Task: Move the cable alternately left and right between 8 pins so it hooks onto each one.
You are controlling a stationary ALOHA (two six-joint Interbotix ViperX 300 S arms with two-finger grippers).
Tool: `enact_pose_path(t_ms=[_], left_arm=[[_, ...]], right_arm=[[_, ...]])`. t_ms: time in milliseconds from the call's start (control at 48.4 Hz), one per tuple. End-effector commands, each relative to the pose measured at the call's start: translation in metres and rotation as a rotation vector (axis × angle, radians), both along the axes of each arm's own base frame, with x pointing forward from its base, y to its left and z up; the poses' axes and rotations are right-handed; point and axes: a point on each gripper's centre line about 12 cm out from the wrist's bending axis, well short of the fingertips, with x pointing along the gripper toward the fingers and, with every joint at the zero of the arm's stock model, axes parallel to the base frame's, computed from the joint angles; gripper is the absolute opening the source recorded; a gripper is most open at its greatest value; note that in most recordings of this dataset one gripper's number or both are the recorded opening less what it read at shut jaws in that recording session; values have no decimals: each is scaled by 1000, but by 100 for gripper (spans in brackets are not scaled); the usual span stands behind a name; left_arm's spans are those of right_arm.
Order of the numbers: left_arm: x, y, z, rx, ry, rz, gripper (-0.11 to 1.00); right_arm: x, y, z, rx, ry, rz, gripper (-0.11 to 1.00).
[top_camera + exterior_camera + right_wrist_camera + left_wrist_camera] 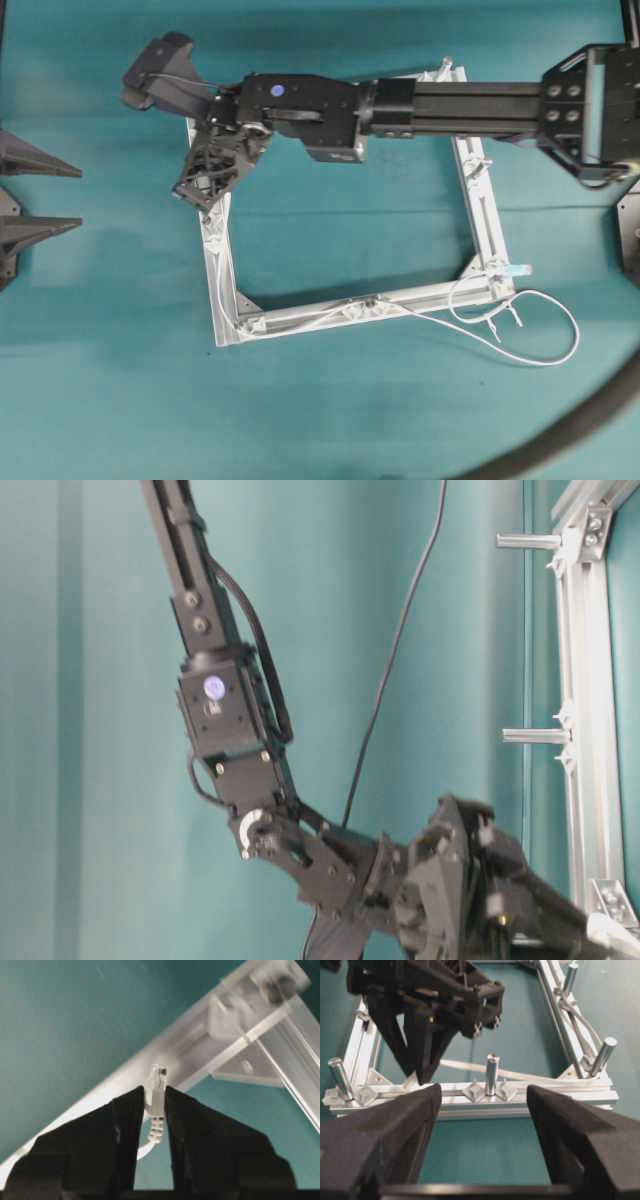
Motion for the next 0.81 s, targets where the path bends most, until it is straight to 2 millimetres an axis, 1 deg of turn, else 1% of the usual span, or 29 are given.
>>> enact_pose_path(t_ms=[0, 186, 413, 620, 785], left_arm=[[1, 1, 5, 7, -9, 3, 73], [1, 1, 5, 7, -9, 3, 73], [1, 1, 5, 6, -12, 3, 73], [1, 0, 5, 5, -10, 1, 73], [1, 1, 5, 7, -10, 3, 73]], right_arm=[[11, 2, 30, -5, -79, 16, 17], [25, -3, 39, -42, -126, 41, 17], [36, -14, 41, -148, -193, 38, 17], [40, -32, 35, -293, -213, -19, 17], [40, -43, 36, -331, -231, -87, 16]])
